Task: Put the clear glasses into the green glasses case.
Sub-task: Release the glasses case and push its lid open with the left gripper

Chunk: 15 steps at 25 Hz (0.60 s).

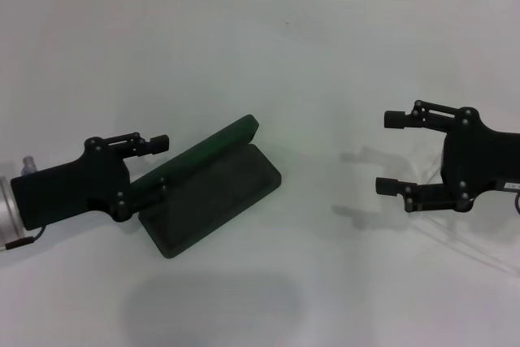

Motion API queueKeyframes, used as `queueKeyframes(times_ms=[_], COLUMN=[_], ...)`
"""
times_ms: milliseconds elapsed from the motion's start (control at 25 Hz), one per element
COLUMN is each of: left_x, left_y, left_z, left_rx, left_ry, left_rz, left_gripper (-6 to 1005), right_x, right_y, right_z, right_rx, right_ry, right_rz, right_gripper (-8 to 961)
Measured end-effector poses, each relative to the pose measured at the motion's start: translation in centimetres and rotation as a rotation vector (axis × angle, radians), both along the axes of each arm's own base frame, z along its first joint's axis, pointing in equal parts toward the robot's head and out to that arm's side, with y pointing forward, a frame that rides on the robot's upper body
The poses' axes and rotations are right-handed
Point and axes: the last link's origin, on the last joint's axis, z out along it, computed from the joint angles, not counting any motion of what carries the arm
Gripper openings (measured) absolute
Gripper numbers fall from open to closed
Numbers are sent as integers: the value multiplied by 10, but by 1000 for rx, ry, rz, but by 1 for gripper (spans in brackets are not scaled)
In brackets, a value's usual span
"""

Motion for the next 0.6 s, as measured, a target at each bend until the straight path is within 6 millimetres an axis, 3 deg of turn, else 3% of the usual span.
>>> queueKeyframes(times_ms=[320, 600], left_x=[-7, -11], left_y=[-5, -8], left_z=[4, 3], left_rx=[-8, -15], left_ry=[0, 18], left_rz=[27, 36], left_gripper=[595, 587], right_x=[-2, -3], right_y=[2, 2], right_z=[0, -2], right_rx=[-2, -5], right_ry=[-1, 0], right_rz=[5, 8], right_gripper=[871, 871])
